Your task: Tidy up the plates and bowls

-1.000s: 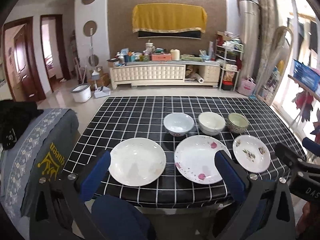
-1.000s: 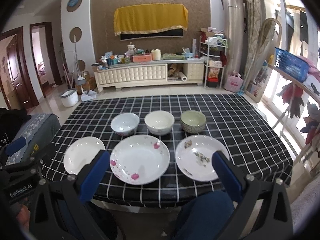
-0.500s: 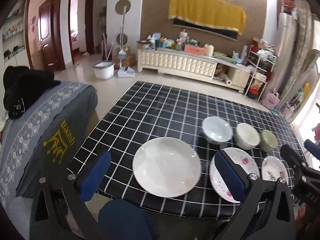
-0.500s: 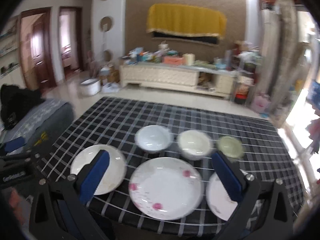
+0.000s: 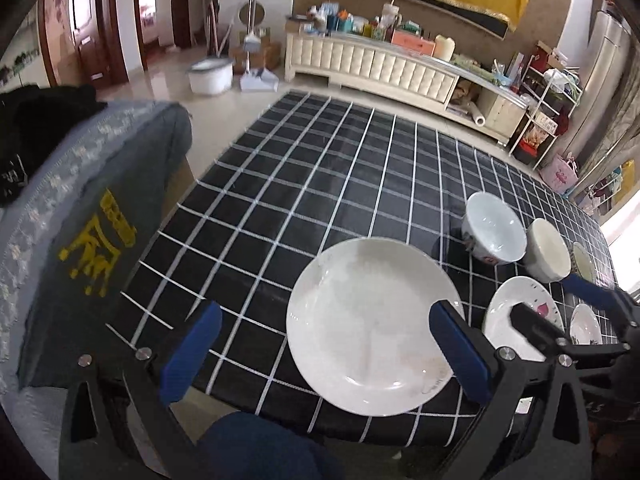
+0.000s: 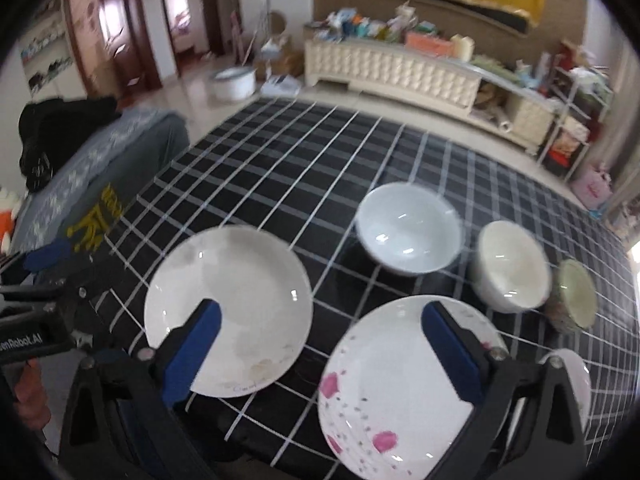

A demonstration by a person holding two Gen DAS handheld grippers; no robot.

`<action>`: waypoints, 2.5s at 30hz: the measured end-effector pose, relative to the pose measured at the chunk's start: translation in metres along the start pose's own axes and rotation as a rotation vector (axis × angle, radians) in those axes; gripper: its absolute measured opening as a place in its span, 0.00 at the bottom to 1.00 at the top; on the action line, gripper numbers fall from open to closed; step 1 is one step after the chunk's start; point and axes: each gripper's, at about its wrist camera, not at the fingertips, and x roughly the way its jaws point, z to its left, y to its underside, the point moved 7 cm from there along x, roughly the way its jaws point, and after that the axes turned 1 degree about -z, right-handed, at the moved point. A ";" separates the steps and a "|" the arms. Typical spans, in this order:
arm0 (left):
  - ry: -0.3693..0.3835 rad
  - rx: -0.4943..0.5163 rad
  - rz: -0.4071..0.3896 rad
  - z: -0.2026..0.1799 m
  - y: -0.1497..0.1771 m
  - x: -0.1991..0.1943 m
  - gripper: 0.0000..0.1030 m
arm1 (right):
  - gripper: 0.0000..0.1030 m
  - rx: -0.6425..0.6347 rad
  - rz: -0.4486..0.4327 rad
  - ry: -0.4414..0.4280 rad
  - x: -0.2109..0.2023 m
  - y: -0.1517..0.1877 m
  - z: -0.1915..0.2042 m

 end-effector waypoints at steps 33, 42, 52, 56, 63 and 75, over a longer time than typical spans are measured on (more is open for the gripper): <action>-0.034 0.003 0.287 0.023 0.030 0.097 0.08 | 0.22 0.012 0.233 -0.061 0.097 0.023 0.005; -0.019 0.016 0.258 0.017 0.022 0.090 0.08 | 0.21 0.058 0.217 -0.064 0.090 0.014 -0.003; -0.028 -0.022 0.265 0.024 0.025 0.101 0.08 | 0.21 0.049 0.236 -0.068 0.102 0.016 0.002; -0.058 -0.018 0.218 0.023 0.020 0.094 0.08 | 0.21 0.038 0.225 -0.070 0.097 0.014 0.002; -0.092 -0.060 0.092 0.029 0.003 0.051 0.08 | 0.21 0.055 0.144 -0.071 0.058 0.007 -0.009; 0.021 0.045 0.008 -0.041 0.012 -0.016 0.08 | 0.21 0.158 0.040 -0.007 -0.028 0.028 -0.055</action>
